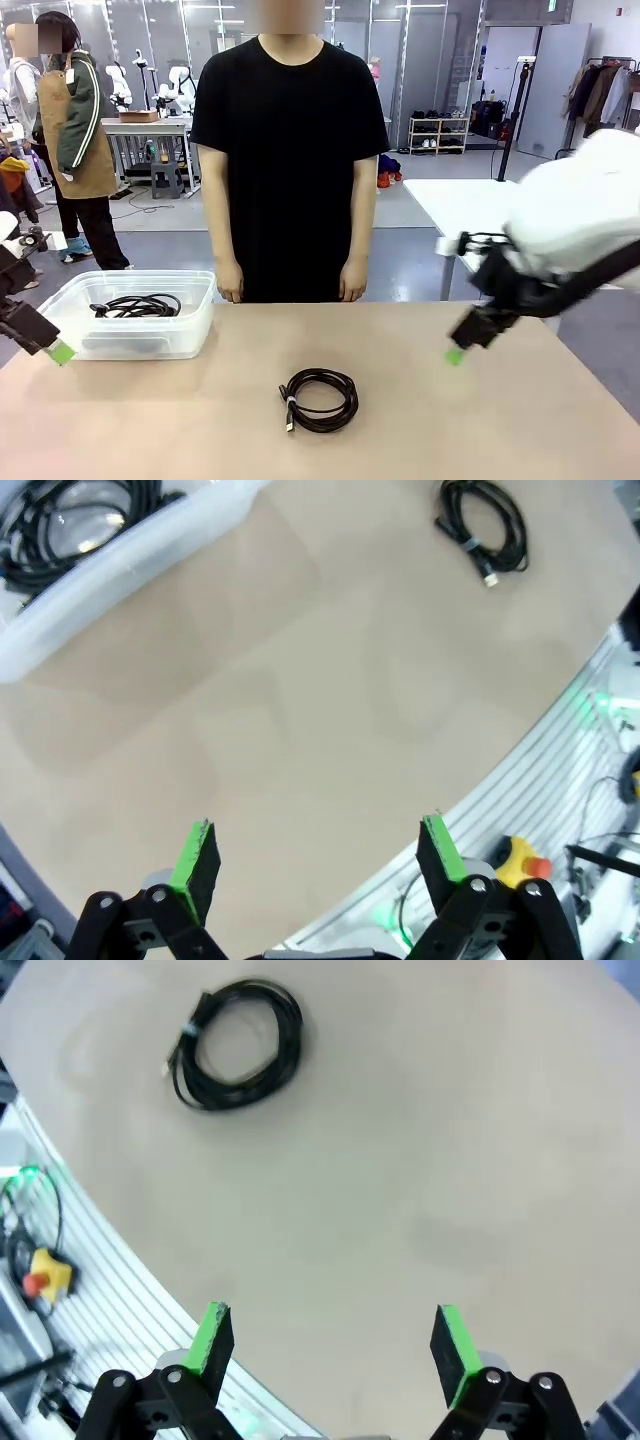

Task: Organize and store the cables.
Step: Place the USB Extension Cable into the Organizing box.

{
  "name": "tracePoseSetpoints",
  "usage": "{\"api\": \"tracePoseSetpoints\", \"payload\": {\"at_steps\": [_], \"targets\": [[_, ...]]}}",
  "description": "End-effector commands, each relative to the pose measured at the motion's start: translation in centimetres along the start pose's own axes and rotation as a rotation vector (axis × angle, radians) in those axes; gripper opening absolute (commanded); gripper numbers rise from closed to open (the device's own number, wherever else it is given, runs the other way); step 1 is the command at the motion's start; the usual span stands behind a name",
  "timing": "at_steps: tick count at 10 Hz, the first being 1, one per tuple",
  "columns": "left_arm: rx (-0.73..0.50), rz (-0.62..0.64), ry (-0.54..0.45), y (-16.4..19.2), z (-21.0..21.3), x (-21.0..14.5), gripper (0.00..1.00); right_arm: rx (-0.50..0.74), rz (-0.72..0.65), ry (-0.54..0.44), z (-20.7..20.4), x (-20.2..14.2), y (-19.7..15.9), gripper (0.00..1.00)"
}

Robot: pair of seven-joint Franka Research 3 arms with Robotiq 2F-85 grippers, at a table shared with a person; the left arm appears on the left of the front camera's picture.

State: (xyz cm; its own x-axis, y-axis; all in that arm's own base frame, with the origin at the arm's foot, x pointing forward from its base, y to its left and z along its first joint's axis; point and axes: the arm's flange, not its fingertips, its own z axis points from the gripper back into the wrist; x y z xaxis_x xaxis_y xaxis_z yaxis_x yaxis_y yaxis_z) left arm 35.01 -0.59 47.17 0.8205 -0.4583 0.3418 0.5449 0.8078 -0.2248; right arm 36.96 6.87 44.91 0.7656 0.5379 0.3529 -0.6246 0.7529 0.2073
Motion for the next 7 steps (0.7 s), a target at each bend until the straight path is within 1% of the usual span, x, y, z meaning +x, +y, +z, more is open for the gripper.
{"api": "tracePoseSetpoints", "payload": {"at_steps": [1, 2, 3, 4, 5, 6, 7], "targets": [[0.000, 0.085, 0.060, -0.5, 0.9, 0.4, 1.00, 0.043, 0.113, -0.026, 3.0, -5.2, -4.0, 1.00], [0.008, 0.136, 0.063, -14.0, -2.3, 15.8, 1.00, 0.056, 0.159, -0.033, 3.8, -7.6, -5.4, 1.00], [0.034, 0.130, 0.052, -16.1, -3.6, 17.5, 1.00, 0.056, 0.201, -0.011, 4.1, -10.0, -6.3, 1.00], [0.025, 0.102, 0.051, -16.9, -4.0, 18.9, 1.00, 0.070, 0.233, 0.004, 3.9, -11.6, -6.7, 1.00], [0.021, 0.125, 0.050, -17.6, -4.8, 19.7, 1.00, 0.099, 0.309, 0.017, 3.5, -13.1, -7.0, 1.00], [0.020, 0.131, 0.069, -18.7, -5.2, 20.2, 1.00, 0.098, 0.383, -0.006, 3.2, -14.5, -7.0, 1.00], [0.055, 0.143, 0.097, -19.7, -5.7, 20.5, 1.00, 0.125, 0.537, -0.037, 2.8, -16.6, -6.5, 1.00]]}}
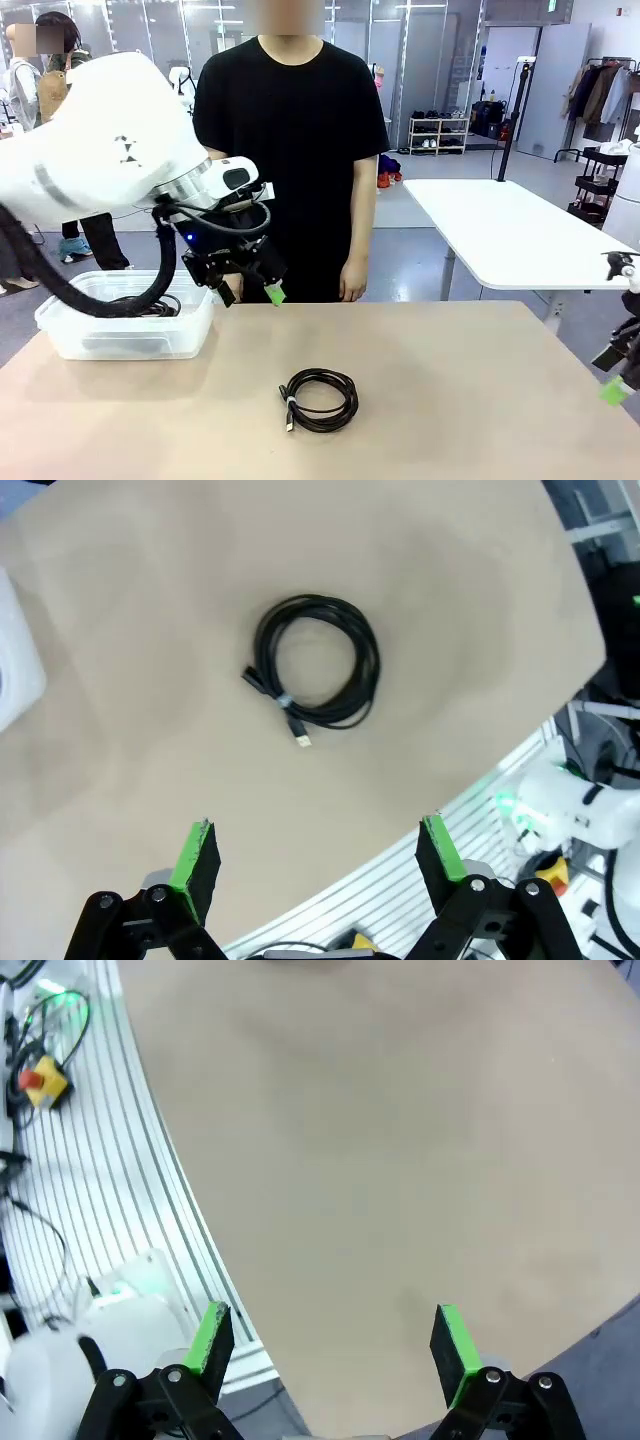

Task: Organize and store the cables.
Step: Place the USB Extension Cable into the Organizing box.

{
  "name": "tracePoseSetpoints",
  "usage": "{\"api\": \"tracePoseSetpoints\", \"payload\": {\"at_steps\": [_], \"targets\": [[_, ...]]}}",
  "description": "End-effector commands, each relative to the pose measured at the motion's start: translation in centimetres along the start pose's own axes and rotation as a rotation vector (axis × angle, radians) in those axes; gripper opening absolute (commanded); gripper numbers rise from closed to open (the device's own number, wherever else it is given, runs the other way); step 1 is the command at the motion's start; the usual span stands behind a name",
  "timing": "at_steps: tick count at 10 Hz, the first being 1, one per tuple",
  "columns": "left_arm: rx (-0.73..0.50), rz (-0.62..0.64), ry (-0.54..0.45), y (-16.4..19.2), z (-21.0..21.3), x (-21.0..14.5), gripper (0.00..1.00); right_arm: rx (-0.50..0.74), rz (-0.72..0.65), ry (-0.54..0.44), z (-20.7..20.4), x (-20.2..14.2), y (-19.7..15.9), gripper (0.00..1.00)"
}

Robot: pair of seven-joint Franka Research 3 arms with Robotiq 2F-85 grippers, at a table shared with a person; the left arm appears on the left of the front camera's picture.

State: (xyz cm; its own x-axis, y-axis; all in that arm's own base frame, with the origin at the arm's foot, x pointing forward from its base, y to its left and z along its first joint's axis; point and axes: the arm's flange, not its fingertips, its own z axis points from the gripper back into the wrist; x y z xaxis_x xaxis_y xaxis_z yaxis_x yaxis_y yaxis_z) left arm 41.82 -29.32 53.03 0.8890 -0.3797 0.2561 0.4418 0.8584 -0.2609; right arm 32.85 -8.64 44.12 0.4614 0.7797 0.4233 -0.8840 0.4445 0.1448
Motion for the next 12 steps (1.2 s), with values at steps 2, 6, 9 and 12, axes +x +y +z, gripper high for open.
{"api": "tracePoseSetpoints", "payload": {"at_steps": [2, 6, 9, 12], "targets": [[0.120, 0.047, 0.057, 0.0, -1.6, 0.5, 1.00, 0.014, 0.275, -0.146, -4.0, -6.5, 5.6, 1.00], [0.175, 0.220, 0.101, -1.7, -8.6, -0.6, 1.00, 0.002, 0.373, -0.237, -6.1, -10.9, 8.2, 1.00], [0.165, 0.296, 0.092, -1.9, -12.7, -1.0, 1.00, 0.028, 0.415, -0.280, -7.3, -12.7, 9.4, 1.00], [0.201, 0.319, 0.086, -1.7, -15.9, -0.8, 1.00, 0.047, 0.403, -0.267, 1.6, -13.1, 0.9, 1.00]]}}
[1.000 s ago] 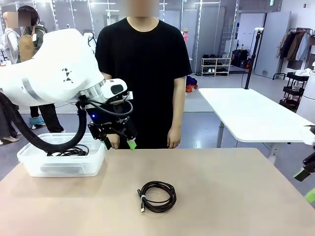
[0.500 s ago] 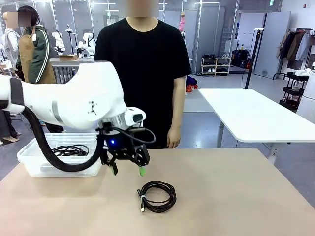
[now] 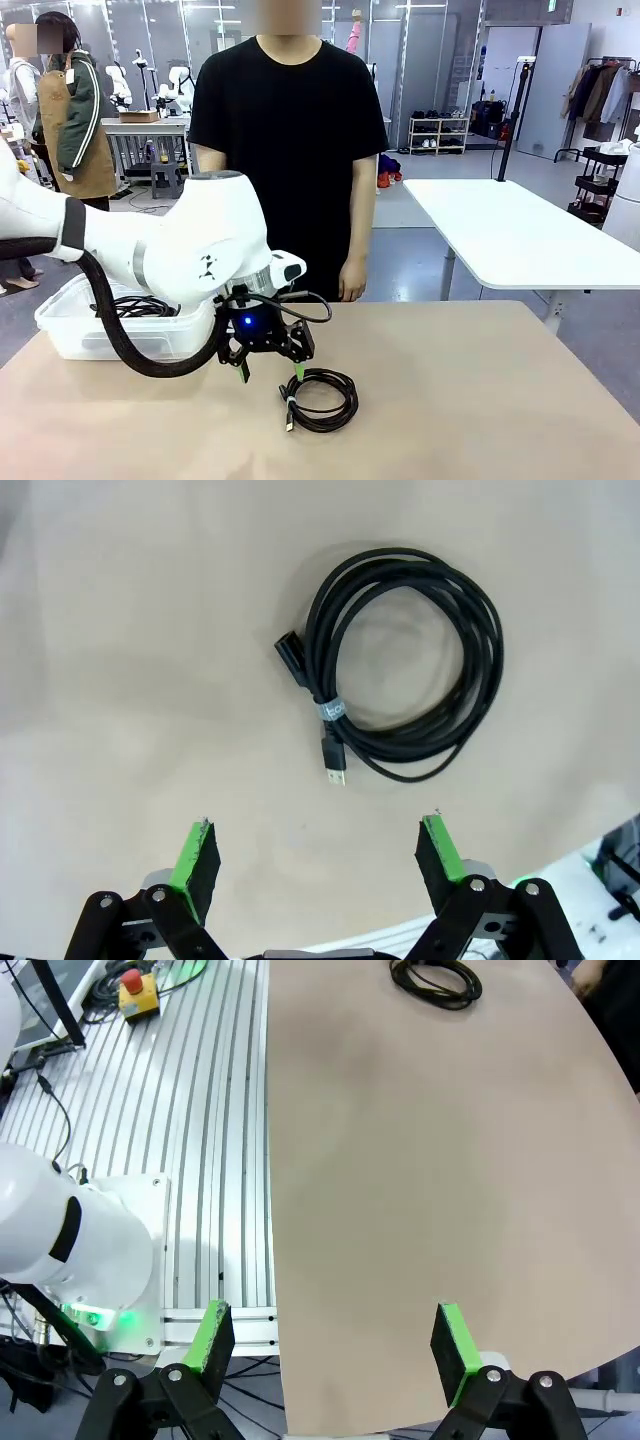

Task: Organize and store the cables.
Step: Place the USB Extension Cable into the Organizing box.

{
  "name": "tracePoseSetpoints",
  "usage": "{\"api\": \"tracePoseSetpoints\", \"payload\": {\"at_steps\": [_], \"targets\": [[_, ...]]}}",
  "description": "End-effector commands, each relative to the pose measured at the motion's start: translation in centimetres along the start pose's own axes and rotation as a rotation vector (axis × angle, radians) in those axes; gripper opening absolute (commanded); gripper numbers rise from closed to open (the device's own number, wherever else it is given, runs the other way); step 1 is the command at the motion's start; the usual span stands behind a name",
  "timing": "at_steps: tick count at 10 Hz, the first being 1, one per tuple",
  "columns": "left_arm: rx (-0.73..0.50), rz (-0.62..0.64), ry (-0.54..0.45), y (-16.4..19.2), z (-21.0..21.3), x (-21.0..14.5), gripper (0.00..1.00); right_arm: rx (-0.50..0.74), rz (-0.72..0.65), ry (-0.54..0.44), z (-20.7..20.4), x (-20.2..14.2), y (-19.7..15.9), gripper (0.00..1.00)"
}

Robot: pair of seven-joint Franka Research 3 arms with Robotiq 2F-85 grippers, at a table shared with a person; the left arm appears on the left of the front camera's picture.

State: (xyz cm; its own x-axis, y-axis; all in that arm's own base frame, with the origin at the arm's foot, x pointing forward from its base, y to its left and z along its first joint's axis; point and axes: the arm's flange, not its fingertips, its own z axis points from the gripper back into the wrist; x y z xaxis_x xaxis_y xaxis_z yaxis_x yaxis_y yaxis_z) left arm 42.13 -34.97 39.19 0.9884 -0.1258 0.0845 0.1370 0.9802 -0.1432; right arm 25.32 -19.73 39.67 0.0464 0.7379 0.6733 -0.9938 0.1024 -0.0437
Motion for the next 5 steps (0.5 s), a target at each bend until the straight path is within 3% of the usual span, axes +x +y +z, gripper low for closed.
{"api": "tracePoseSetpoints", "payload": {"at_steps": [1, 5], "targets": [[0.031, 0.018, -0.053, -1.2, -1.6, 0.6, 1.00, 0.001, -0.005, 0.008, -0.1, 0.8, -0.5, 1.00], [0.074, 0.090, -0.056, -2.0, -3.6, 2.0, 1.00, 0.001, -0.005, 0.008, -0.1, 0.8, -0.5, 1.00]]}}
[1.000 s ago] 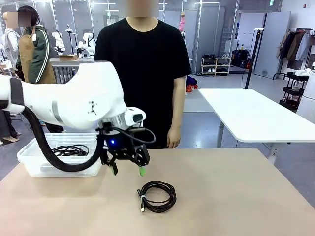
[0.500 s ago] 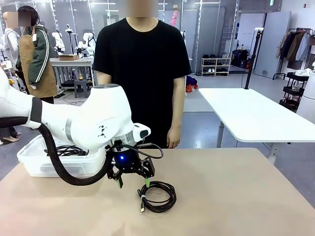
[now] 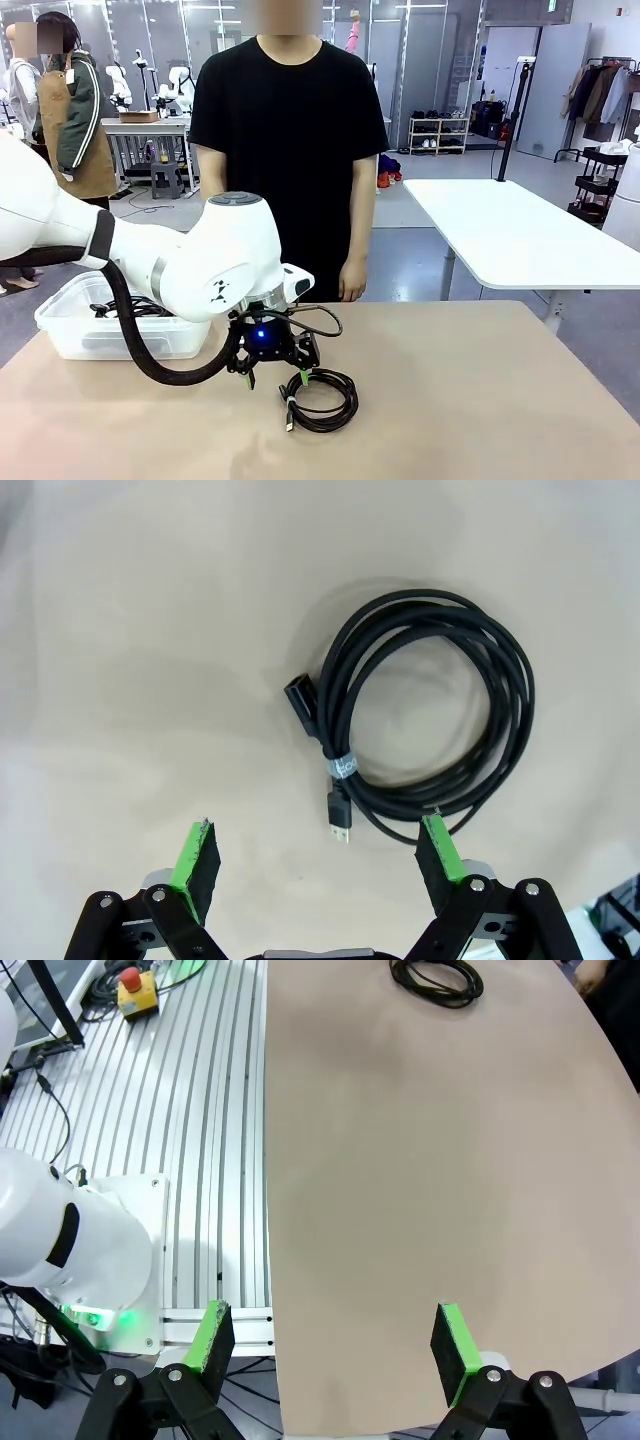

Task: Organize and store the cables.
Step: Place the USB Extension Cable into the Organizing box.

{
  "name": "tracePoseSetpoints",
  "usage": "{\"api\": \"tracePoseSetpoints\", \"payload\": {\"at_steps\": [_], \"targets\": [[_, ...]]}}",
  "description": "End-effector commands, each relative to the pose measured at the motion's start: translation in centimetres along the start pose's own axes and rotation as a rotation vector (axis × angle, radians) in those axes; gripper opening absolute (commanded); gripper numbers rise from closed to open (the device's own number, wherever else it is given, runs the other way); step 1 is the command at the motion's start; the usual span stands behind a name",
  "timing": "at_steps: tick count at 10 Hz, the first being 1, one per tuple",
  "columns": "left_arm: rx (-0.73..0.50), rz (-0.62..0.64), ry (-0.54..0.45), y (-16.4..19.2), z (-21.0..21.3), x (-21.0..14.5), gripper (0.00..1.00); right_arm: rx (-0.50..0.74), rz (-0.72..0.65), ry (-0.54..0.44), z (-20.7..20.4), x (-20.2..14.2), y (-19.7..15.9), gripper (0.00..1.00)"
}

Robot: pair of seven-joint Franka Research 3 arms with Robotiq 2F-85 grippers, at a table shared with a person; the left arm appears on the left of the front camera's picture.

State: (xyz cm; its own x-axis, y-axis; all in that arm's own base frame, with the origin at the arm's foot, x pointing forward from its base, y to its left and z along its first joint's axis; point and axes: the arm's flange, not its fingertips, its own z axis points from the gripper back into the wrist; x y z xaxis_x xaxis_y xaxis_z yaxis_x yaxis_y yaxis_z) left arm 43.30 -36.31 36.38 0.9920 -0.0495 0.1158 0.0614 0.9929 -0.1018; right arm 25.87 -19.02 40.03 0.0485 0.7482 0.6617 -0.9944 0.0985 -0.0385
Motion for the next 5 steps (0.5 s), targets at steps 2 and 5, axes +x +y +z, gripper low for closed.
{"api": "tracePoseSetpoints", "payload": {"at_steps": [2, 5], "targets": [[0.050, 0.035, 0.005, -1.3, -1.7, 1.5, 1.00, -0.006, -0.004, -0.008, 0.1, 0.0, 0.0, 1.00], [0.052, 0.060, 0.012, -1.6, -2.8, 2.6, 1.00, -0.006, -0.004, -0.008, 0.1, 0.0, 0.0, 1.00]]}}
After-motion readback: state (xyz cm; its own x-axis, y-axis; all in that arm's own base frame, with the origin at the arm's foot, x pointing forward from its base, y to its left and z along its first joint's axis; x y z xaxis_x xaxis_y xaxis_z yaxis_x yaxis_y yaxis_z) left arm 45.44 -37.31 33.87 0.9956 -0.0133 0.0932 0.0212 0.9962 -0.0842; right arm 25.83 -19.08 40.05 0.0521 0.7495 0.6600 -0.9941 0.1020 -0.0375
